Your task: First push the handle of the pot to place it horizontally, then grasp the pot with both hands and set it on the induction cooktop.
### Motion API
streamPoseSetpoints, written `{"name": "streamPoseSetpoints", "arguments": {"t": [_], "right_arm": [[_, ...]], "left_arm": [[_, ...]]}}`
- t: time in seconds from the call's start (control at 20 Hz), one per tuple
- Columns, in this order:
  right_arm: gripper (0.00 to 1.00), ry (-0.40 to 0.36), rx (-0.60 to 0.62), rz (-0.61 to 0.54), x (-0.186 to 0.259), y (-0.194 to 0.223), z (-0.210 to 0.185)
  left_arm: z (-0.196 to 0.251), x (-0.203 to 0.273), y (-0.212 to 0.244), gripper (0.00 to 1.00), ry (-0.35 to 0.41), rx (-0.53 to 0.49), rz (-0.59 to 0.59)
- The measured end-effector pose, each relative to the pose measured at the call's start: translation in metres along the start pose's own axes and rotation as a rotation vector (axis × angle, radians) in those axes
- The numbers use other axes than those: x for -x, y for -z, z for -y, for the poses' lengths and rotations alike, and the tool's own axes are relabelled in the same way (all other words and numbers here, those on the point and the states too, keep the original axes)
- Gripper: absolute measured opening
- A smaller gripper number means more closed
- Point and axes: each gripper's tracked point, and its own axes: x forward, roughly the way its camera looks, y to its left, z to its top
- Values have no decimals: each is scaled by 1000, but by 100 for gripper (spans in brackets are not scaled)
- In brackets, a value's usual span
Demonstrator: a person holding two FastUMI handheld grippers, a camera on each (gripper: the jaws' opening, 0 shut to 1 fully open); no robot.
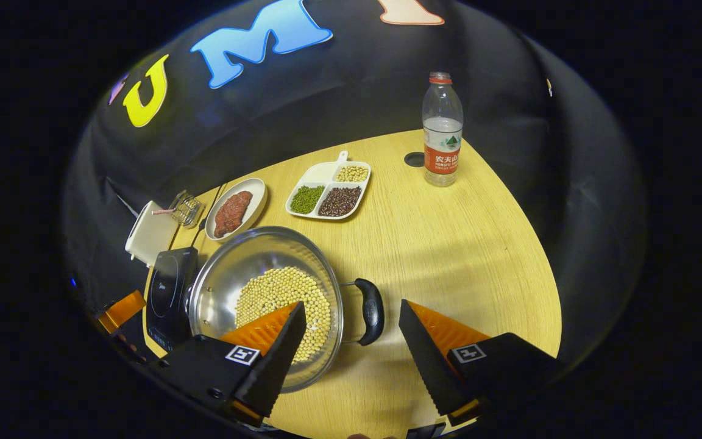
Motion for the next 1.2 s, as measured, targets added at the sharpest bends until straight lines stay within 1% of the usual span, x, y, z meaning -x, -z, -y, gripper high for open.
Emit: {"name": "streamPoseSetpoints", "arguments": {"t": [0.05, 0.1, 0.15, 0.2, 0.25, 0.3, 0.35, 0.6, 0.65, 0.7, 0.75, 0.8, 0.85, 0.9, 1.0, 1.05, 1.1, 1.15, 1.2], "right_arm": [[98, -4, -6, 1, -4, -2, -2], [98, -6, -7, 4, -11, -2, -3], [98, -6, -4, 5, -17, -2, -4], [98, -7, 0, 2, -23, 0, -4], [98, -9, 6, -2, -28, 1, -4], [98, -7, 13, -7, -34, 4, -3], [98, -5, 17, -13, -39, 7, -2], [98, -14, 12, -35, -61, 24, -2], [98, -17, 9, -36, -65, 26, -2], [98, -22, 4, -37, -68, 29, -4], [98, -23, 0, -37, -71, 31, -4], [98, -22, -1, -34, -74, 32, -4], [98, -23, -1, -33, -77, 32, -5], [89, -22, 0, -31, -79, 34, -5], [89, -10, 6, -22, -83, 33, -4], [87, -6, 9, -17, -84, 32, -3], [82, 7, 11, -14, -86, 32, 0], [81, 31, 18, -9, -88, 31, 7], [75, 32, 18, -9, -90, 32, 10]], "left_arm": [[-1, -13, 4, 89, 17, 2, -19], [-1, -23, 9, 89, 28, 0, -38], [-3, -34, 13, 91, 36, -1, -55], [-4, -44, 18, 89, 48, -3, -70], [-3, -54, 21, 89, 62, -6, -78], [-2, -61, 25, 91, 78, -9, -93], [-2, -68, 27, 91, 88, -8, -99], [-10, -99, 46, 91, 92, -16, -135], [-11, -104, 48, 88, 93, -14, -138], [-13, -108, 51, 88, 92, -15, -140], [-14, -112, 54, 91, 96, -12, -145], [-10, -115, 57, 91, 115, -3, -153], [-8, -118, 58, 89, 123, 4, -149], [-10, -121, 58, 82, 126, 10, -145], [-7, -125, 61, 82, 136, 23, -151], [-6, -126, 62, 81, 138, 32, -149], [-3, -129, 62, 72, 138, 37, -148], [-4, -132, 66, 62, 135, 27, -167], [-3, -131, 70, 59, 132, 17, -180]]}}
